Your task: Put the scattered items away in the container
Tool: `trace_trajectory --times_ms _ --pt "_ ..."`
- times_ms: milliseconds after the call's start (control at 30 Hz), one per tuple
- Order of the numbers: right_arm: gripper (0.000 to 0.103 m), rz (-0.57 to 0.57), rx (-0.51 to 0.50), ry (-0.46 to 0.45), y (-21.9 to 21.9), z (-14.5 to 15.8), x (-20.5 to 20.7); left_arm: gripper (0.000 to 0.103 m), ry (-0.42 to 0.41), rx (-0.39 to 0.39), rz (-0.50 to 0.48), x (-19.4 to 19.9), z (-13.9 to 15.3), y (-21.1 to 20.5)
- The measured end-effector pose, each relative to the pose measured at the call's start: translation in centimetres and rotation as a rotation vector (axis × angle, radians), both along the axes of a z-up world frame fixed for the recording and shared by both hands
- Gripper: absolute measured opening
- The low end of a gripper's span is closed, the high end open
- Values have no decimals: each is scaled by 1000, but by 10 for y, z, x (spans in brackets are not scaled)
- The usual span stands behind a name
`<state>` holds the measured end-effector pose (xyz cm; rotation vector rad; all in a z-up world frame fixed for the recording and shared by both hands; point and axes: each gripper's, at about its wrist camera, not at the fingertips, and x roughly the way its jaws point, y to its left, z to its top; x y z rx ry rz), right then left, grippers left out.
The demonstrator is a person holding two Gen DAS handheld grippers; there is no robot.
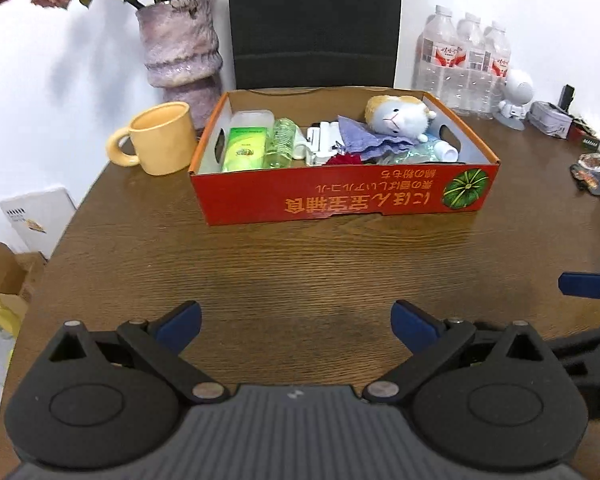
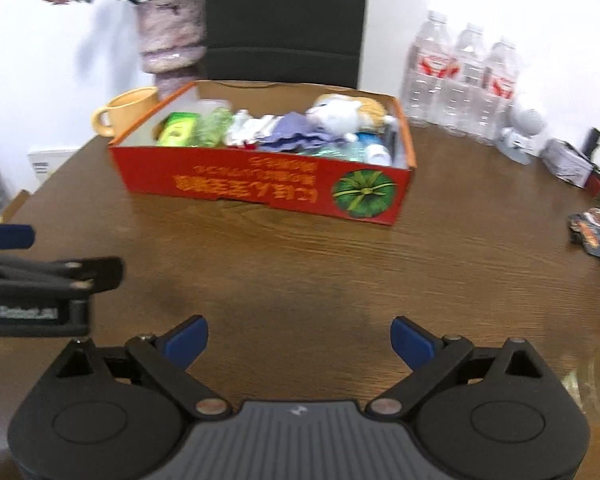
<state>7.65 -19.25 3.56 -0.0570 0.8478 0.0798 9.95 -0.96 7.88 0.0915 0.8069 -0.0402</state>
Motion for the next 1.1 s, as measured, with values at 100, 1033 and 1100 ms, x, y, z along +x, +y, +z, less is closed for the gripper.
trace_trajectory --times_ms 100,1033,1100 --pt "98 -1 -10 -37 3 -8 -9 103 -45 -5 -7 -14 -6 -1" --pt "103 -104 47 -148 15 -70 -86 103 -112 -52 4 -89 -81 31" --pt "103 -100 48 -148 16 -70 -86 103 -112 -55 6 -91 -81 33"
